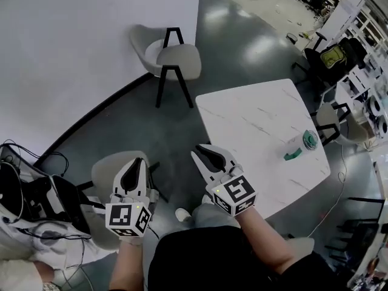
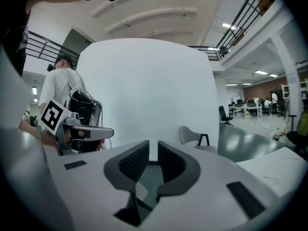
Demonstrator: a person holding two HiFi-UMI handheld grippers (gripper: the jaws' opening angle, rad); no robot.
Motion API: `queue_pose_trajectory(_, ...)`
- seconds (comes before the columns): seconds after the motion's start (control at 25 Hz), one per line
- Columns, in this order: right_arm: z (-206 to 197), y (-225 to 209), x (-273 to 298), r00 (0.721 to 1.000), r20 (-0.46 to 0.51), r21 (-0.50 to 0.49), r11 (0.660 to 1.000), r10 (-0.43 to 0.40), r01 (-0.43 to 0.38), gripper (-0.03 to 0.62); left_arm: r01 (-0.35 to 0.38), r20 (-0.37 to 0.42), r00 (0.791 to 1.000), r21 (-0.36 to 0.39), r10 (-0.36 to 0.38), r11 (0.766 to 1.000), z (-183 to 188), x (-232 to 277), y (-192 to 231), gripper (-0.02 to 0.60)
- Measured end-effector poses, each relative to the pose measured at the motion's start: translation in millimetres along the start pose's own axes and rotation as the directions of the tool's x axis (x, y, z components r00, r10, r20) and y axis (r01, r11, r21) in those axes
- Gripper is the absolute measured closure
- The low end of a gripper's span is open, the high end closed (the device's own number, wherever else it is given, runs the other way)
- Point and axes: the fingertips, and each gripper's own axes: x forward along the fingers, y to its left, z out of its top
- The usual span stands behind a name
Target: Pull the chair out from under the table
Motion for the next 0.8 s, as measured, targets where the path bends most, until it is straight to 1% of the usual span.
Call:
queue_pose_trajectory(0.16, 20.4, -21.7, -26.7, 0.996, 0.057, 0.018, 0.998, -0.068, 0.067, 0.542, 0.093, 0.018, 0.995, 0.022, -0.093, 0.995, 21.3, 14.2, -31.7, 0.557)
queue_pose_trajectory(0.4, 47.3, -35.7, -74.4, 0.984, 0.126, 0.028, 0.992, -0.128, 0.125, 0.559, 0.212, 0.051, 0.975, 0.054, -0.215, 0.976, 48.4, 17.2, -83.7, 0.568)
queue_pose_trajectory(0.52, 57.3, -39.9, -84.2, 0.978, 0.15, 0.025, 0.989, -0.145, 0.143, 0.563, 0.254, 0.064, 0.964, 0.059, -0.257, 0.965, 60.9, 21.1, -95.4, 0.574)
queue_pose_trajectory(0.8, 69.0, -44.1, -97.5, 0.969, 0.189, 0.043, 0.987, -0.16, 0.154, 0.563, 0.336, 0.08, 0.936, 0.075, -0.341, 0.939, 75.2, 20.1, -113.9, 0.575)
